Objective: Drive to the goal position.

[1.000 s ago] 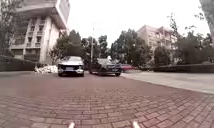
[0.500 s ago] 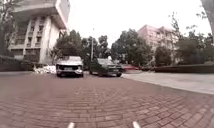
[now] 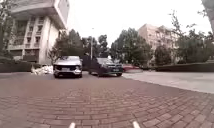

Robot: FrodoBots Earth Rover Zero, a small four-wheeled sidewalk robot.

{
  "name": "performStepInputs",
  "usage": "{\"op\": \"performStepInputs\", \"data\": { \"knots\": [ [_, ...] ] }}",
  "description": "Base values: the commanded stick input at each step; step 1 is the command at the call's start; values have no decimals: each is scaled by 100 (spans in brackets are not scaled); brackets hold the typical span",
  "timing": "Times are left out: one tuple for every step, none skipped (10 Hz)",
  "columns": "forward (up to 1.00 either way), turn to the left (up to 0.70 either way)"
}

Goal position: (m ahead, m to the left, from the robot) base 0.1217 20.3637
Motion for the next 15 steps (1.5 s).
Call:
{"op": "performStepInputs", "data": {
  "knots": [
    [70, 3],
    [70, 14],
    [70, 14],
    [70, 14],
    [70, 14],
    [70, 14],
    [70, 14],
    [70, 14],
    [70, 14],
    [70, 14],
    [70, 14],
    [70, 14],
    [70, 14],
    [70, 14],
    [70, 13]
  ]
}}
